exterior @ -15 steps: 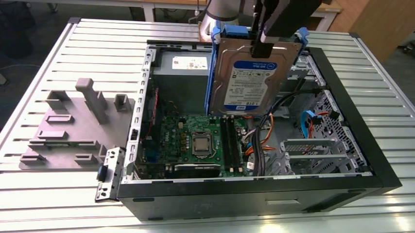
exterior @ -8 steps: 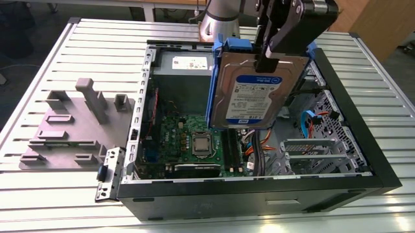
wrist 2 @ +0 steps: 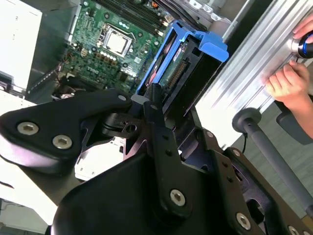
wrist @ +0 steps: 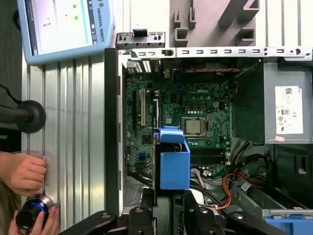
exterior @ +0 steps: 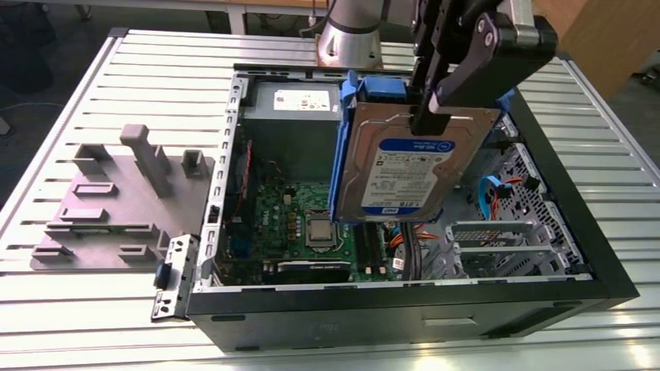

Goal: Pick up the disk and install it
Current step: 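Pick up the disk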

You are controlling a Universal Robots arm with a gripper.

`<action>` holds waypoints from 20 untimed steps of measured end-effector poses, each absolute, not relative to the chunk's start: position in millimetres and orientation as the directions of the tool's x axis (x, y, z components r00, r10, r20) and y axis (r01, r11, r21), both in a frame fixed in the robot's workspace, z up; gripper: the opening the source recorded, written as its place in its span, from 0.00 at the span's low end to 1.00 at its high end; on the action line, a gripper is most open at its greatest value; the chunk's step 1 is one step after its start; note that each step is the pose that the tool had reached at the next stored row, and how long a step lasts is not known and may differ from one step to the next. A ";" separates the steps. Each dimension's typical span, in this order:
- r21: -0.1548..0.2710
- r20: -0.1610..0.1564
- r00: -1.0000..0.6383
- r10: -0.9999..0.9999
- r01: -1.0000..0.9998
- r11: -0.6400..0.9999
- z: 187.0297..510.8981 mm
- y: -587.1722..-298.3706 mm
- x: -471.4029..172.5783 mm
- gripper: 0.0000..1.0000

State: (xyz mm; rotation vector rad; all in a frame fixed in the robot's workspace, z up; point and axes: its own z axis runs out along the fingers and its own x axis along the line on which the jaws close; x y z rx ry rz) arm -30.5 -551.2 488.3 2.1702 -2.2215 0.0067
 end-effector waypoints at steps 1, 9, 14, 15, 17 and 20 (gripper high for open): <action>0.022 0.030 -0.023 -0.999 -0.999 0.024 488.3 -552.5 -30.5 0.35; 0.022 0.034 -0.024 -0.999 -0.999 0.025 488.1 -560.4 -30.6 0.35; 0.022 0.034 -0.024 -0.999 -0.999 0.025 488.2 -560.6 -30.5 0.35; 0.022 0.033 -0.024 -0.999 -0.999 0.025 488.2 -560.6 -30.5 0.35; 0.022 0.031 -0.024 -0.999 -0.999 0.024 488.2 -560.6 -30.3 0.35; 0.022 0.030 -0.024 -0.999 -0.999 0.025 488.1 -560.7 -28.4 0.35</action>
